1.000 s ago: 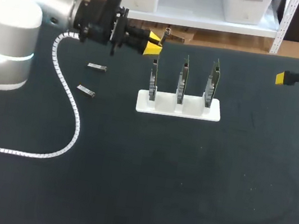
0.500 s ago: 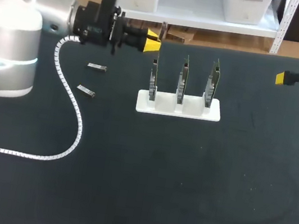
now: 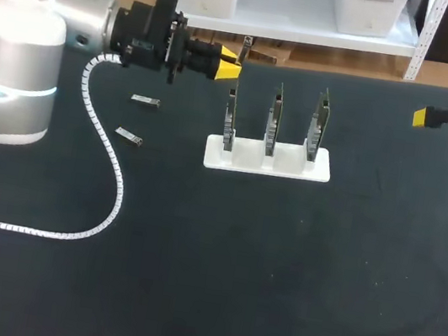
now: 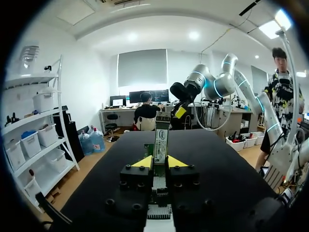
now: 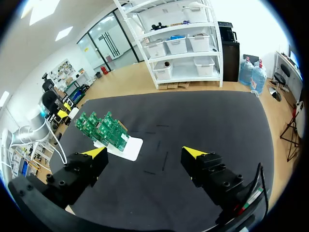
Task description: Pick up the optical module with the left hand, and insert it into the network port with the right hand.
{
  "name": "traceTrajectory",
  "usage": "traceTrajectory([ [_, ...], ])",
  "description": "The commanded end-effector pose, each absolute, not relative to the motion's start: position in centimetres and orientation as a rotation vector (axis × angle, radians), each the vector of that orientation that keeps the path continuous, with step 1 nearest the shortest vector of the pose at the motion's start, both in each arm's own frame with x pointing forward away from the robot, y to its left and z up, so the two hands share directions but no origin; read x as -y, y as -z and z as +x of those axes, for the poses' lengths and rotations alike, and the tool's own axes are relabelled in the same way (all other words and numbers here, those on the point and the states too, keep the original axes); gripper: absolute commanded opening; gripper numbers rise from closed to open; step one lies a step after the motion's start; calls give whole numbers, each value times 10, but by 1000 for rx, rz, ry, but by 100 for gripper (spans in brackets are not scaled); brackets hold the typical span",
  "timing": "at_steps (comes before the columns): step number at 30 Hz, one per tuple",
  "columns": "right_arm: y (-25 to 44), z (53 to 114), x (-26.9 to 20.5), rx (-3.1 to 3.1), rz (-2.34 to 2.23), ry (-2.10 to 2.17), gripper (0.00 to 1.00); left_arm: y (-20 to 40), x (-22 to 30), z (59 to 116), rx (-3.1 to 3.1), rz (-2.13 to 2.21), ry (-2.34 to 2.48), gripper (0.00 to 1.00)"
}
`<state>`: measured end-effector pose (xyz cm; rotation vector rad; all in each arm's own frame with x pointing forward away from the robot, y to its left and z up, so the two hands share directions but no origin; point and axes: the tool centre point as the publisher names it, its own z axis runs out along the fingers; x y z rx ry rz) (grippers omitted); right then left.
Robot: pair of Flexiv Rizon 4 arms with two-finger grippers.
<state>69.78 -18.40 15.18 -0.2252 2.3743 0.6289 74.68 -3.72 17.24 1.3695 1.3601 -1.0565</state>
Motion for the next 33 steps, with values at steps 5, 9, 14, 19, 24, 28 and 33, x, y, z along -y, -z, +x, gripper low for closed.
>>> traceTrajectory([
  [5, -151, 698, 185, -2374, -228, -630, 100, -172, 37, 746, -1360, 1368, 1054, 0],
  [9, -151, 698, 185, -2374, -228, -630, 100, -172, 37, 746, -1360, 1368, 1054, 0],
  [14, -163, 709, 165, -2308, -452, -664, 100, -172, 37, 746, -1360, 1368, 1054, 0],
  [19, -185, 723, 135, -2283, -772, -641, 100, -172, 37, 746, -1360, 1368, 1054, 0],
  [24, -201, 736, 105, -2236, -1075, -634, 100, -172, 37, 746, -1360, 1368, 1054, 0],
  [28, -207, 746, 84, -2196, -1244, -651, 100, -172, 37, 746, -1360, 1368, 1054, 0],
  [33, -206, 759, 63, -2140, -1401, -678, 100, -172, 37, 746, -1360, 1368, 1054, 0],
])
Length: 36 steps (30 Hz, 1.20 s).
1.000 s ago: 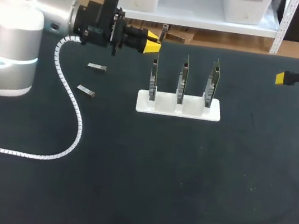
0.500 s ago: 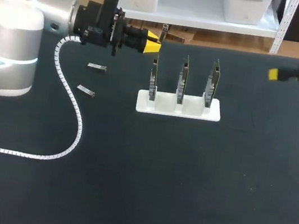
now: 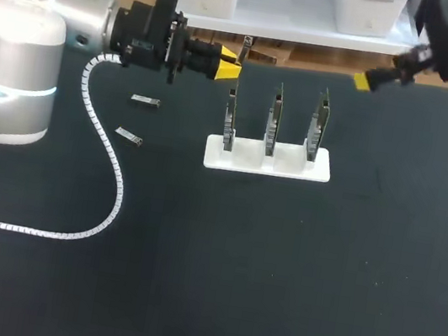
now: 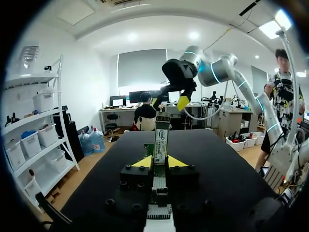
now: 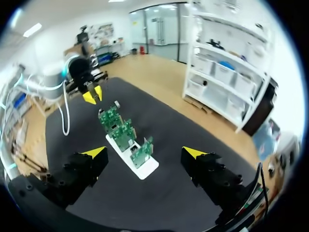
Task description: Pick up the optical module with the left hand, and insert it into the network port with the right hand.
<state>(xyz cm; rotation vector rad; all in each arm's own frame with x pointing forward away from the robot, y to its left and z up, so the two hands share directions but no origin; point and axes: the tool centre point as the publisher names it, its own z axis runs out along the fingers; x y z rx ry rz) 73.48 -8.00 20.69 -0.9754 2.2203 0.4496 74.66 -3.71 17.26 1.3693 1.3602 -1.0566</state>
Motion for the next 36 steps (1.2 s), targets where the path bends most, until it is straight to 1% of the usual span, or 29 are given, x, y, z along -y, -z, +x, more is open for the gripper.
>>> traceTrajectory([
  [1, -205, 761, 59, -2134, -1415, -686, 100, -172, 37, 746, -1360, 1368, 1054, 0],
  [6, -203, 767, 38, -2076, -1523, -716, 100, -172, 37, 746, -1360, 1368, 1054, 0],
  [12, -199, 780, 17, -2055, -1548, -765, 100, -172, 37, 746, -1360, 1368, 1054, 0],
  [31, -199, 780, 17, -2055, -1548, -765, 100, -172, 37, 746, -1360, 1368, 1054, 0],
  [36, -212, 770, -5, -1984, -1652, -697, 100, -172, 37, 746, -1360, 1368, 1054, 0],
])
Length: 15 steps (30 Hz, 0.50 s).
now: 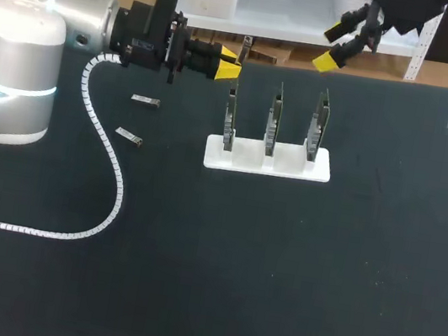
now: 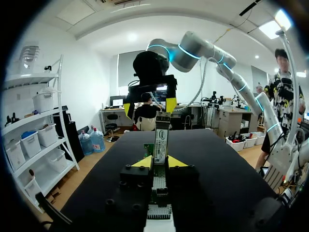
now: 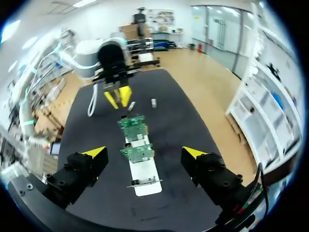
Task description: Pick up the optical module with the left hand, and insert it into the network port with the right hand.
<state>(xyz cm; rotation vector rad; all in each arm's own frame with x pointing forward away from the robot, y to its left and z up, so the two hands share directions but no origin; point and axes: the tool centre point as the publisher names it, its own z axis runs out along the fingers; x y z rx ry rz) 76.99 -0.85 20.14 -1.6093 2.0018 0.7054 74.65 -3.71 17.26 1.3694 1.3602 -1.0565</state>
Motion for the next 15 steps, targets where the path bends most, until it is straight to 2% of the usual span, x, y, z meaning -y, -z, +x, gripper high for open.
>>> traceTrajectory([
  [1, -216, 767, -9, -1968, -1676, -673, 100, -172, 37, 746, -1360, 1368, 1054, 0],
  [15, -233, 733, -68, -1775, -1761, -536, 100, -172, 37, 746, -1360, 1368, 1054, 0],
])
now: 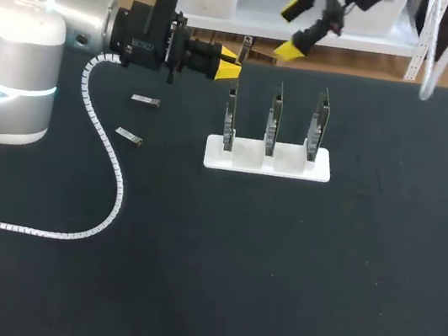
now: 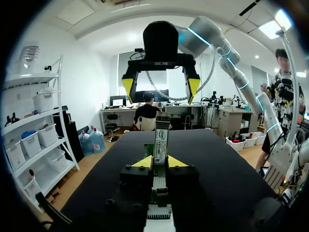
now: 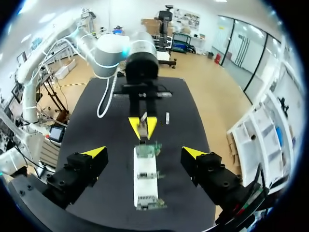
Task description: Pick up the optical module with the left hand, and insert it into the network port with the right hand.
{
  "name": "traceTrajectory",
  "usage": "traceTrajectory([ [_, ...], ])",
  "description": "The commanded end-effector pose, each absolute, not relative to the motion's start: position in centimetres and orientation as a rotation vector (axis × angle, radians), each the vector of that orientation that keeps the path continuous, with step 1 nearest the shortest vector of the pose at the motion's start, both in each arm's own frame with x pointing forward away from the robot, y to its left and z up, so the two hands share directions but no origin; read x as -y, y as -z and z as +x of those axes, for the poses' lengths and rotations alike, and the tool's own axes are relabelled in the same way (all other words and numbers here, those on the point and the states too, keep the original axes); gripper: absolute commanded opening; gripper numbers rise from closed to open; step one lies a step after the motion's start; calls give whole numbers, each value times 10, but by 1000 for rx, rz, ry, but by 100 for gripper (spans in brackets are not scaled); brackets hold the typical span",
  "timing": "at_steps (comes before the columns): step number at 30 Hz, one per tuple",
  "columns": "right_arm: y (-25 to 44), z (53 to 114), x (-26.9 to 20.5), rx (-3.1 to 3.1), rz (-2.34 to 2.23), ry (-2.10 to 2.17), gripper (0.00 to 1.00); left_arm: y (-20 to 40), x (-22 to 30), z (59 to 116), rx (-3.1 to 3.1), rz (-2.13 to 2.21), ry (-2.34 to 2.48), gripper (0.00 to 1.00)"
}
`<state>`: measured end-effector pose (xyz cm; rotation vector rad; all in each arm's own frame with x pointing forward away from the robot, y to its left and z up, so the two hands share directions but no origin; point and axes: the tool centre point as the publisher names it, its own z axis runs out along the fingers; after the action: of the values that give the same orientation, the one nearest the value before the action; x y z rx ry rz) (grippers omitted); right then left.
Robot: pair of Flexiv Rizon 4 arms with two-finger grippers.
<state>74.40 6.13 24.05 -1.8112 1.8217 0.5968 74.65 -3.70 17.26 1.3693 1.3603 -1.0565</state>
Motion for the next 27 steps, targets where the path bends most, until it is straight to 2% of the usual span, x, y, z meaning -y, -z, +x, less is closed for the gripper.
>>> traceTrajectory([
  [1, -231, 731, -72, -1746, -1776, -542, 100, -172, 37, 746, -1360, 1368, 1054, 0],
  [12, -228, 736, -89, -1684, -1809, -574, 100, -173, 40, 747, -1338, 1312, 1089, 0],
  [27, -225, 749, -88, -1639, -1802, -605, 100, -171, 40, 746, -1334, 1301, 1102, 0],
])
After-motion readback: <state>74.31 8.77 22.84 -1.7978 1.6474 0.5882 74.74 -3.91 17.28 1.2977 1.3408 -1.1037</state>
